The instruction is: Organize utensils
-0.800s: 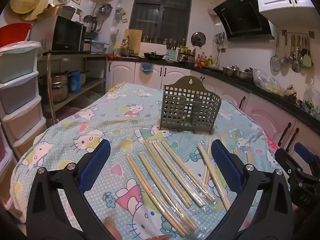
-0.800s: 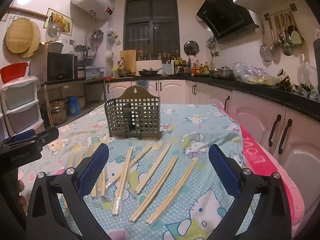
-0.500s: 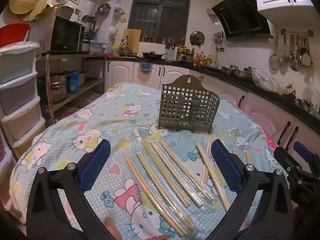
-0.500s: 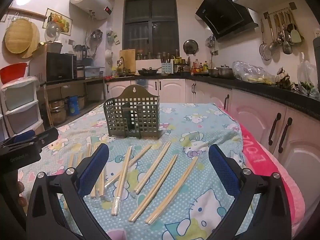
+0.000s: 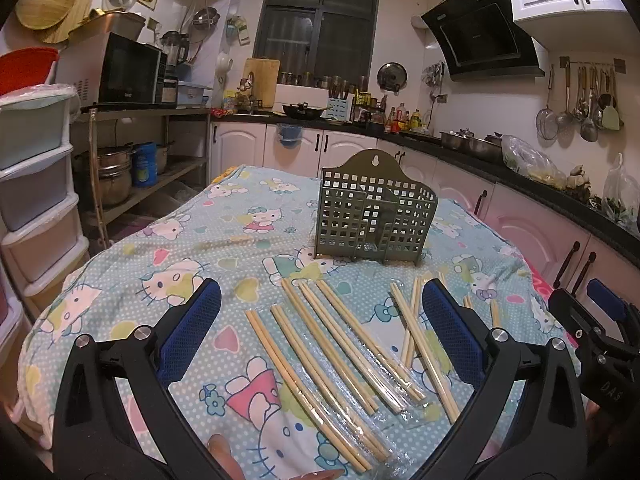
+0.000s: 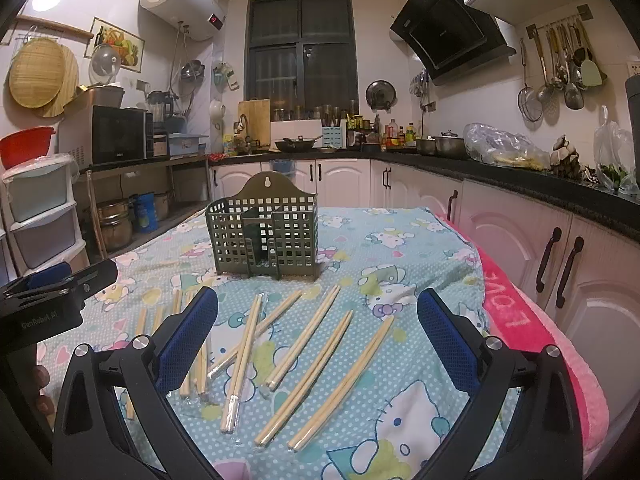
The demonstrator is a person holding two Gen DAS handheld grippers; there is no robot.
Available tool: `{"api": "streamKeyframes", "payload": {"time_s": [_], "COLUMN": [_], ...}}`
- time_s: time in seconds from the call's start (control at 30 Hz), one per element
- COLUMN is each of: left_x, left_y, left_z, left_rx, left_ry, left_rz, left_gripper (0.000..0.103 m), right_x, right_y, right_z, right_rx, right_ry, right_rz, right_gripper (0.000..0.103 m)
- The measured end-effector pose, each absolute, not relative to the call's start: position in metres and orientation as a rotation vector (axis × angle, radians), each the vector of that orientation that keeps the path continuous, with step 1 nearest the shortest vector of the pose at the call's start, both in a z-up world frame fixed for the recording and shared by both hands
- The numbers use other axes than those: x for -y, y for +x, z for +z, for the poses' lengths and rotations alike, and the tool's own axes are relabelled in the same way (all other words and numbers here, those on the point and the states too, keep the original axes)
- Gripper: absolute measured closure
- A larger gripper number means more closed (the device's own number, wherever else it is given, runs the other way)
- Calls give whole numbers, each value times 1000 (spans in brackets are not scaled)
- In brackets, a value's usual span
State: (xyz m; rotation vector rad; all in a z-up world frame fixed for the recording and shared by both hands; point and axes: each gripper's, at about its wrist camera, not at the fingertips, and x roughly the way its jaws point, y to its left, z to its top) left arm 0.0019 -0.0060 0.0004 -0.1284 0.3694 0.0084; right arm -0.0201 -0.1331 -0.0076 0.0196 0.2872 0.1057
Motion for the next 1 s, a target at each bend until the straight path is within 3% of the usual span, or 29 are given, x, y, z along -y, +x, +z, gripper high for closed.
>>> {"api": "streamKeyframes", "payload": {"time_s": [1.0], "left_x": [2], "left_y": [4], "left_z": [-5], "left_rx": [-378], "left_ry": [-132], "left_rz": [19], "left_gripper": [10], "right_x": [133], "right_y": [-18], "right_z": [-10], "right_rx": [-292], "right_ry": [18], "right_rz": [112], "right_gripper": [6]}}
